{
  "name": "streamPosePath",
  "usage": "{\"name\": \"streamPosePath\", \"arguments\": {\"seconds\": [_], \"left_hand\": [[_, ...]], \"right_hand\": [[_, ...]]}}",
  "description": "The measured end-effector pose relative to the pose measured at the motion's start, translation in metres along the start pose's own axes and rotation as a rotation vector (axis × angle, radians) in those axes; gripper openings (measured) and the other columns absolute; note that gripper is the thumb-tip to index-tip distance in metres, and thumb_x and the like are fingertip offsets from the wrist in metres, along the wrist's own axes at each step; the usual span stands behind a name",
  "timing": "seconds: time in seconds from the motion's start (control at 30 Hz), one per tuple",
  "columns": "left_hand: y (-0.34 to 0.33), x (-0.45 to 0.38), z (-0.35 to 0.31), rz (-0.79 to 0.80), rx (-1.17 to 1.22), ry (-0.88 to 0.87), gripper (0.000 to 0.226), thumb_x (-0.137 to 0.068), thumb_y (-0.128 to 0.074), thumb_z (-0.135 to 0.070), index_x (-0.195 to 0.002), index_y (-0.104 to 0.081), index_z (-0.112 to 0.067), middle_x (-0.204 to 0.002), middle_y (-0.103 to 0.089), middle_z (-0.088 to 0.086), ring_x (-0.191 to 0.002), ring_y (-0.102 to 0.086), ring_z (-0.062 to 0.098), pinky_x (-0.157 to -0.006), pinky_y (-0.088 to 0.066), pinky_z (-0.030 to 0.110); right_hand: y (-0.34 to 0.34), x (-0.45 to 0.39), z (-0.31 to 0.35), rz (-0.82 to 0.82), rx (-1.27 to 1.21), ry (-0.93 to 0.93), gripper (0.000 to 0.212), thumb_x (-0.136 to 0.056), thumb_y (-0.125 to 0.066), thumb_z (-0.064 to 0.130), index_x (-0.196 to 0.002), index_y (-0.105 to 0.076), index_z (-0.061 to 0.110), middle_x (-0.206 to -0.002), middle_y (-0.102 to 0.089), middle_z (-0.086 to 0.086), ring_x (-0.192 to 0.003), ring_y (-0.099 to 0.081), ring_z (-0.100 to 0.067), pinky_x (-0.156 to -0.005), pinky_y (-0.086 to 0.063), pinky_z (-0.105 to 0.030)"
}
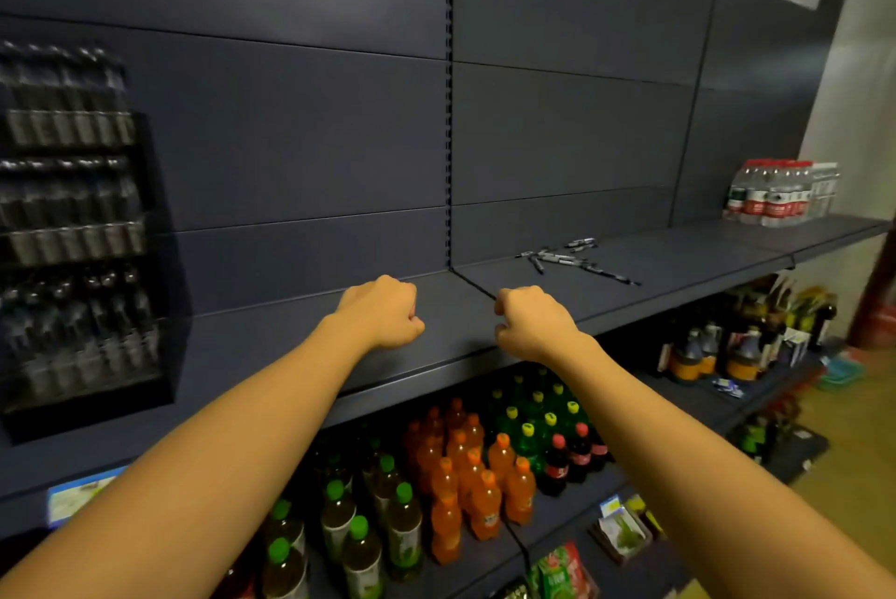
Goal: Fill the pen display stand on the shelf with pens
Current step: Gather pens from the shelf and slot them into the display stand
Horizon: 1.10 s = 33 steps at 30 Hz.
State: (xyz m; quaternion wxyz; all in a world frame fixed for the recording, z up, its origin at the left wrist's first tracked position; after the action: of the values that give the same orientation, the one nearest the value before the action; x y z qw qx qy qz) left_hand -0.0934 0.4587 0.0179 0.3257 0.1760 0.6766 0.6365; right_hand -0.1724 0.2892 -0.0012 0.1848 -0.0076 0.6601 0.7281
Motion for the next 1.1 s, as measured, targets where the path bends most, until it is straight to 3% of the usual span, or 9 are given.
{"name": "streamPosePath", "arguments": {"seconds": [0.1, 0.33, 0.53, 0.67, 0.83, 1.1], "left_hand": [[-0.016, -0.035, -0.017, 0.004, 0.010, -0.033, 0.019, -0.089, -0.054, -0.032, -0.099, -0.058, -0.017, -0.100, -0.063, 0.003, -0.087, -0.061, 0.028, -0.077, -0.055, 0.040], [-0.041, -0.123, -0.039, 0.004, 0.025, -0.092, 0.019, -0.093, -0.054, -0.031, -0.104, -0.055, -0.015, -0.103, -0.059, 0.005, -0.087, -0.061, 0.028, -0.075, -0.055, 0.041], [-0.063, -0.197, -0.053, 0.071, 0.065, -0.173, 0.017, -0.093, -0.057, -0.027, -0.105, -0.056, -0.016, -0.105, -0.057, 0.005, -0.089, -0.060, 0.027, -0.078, -0.056, 0.043], [-0.074, -0.241, -0.070, 0.088, 0.072, -0.216, 0.015, -0.091, -0.059, -0.026, -0.102, -0.055, -0.017, -0.103, -0.056, 0.003, -0.088, -0.060, 0.026, -0.078, -0.056, 0.044], [-0.085, -0.279, -0.100, 0.080, 0.059, -0.236, 0.015, -0.091, -0.058, -0.026, -0.103, -0.056, -0.018, -0.104, -0.056, 0.001, -0.088, -0.060, 0.026, -0.074, -0.054, 0.040], [-0.094, -0.324, -0.161, 0.062, 0.049, -0.205, 0.018, -0.091, -0.057, -0.028, -0.104, -0.057, -0.017, -0.106, -0.056, 0.003, -0.092, -0.059, 0.027, -0.081, -0.055, 0.043]], "right_hand": [[-0.001, -0.016, -0.030, -0.001, 0.027, -0.030, 0.025, -0.092, -0.057, 0.016, -0.115, -0.057, 0.007, -0.111, -0.058, -0.014, -0.092, -0.059, -0.034, -0.071, -0.052, -0.041], [-0.009, -0.072, -0.097, -0.007, 0.056, -0.091, 0.029, -0.092, -0.056, 0.016, -0.119, -0.058, 0.005, -0.116, -0.058, -0.015, -0.101, -0.061, -0.036, -0.084, -0.056, -0.049], [-0.011, -0.122, -0.142, -0.040, 0.078, -0.120, 0.026, -0.092, -0.055, 0.015, -0.113, -0.060, 0.002, -0.107, -0.061, -0.018, -0.088, -0.061, -0.035, -0.064, -0.046, -0.039], [-0.010, -0.142, -0.178, -0.057, 0.084, -0.168, 0.028, -0.090, -0.058, 0.016, -0.113, -0.062, 0.001, -0.108, -0.063, -0.020, -0.093, -0.063, -0.037, -0.075, -0.056, -0.048], [-0.009, -0.161, -0.222, -0.060, 0.102, -0.196, 0.022, -0.091, -0.059, 0.019, -0.110, -0.060, 0.009, -0.106, -0.060, -0.012, -0.090, -0.060, -0.032, -0.077, -0.057, -0.044], [-0.010, -0.189, -0.304, -0.104, 0.059, -0.180, 0.022, -0.090, -0.061, 0.022, -0.107, -0.060, 0.009, -0.106, -0.059, -0.012, -0.089, -0.060, -0.032, -0.077, -0.057, -0.043]]}}
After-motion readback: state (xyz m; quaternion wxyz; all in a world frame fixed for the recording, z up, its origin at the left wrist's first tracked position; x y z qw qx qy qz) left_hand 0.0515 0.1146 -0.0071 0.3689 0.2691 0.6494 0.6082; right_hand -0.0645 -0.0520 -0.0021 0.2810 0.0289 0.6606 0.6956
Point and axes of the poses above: each hand's wrist, its own x-axis away from the middle knuckle, its own y-axis out of the back of the hand, z = x × y, the point moved 9 cm from there along -x, towards the middle knuckle
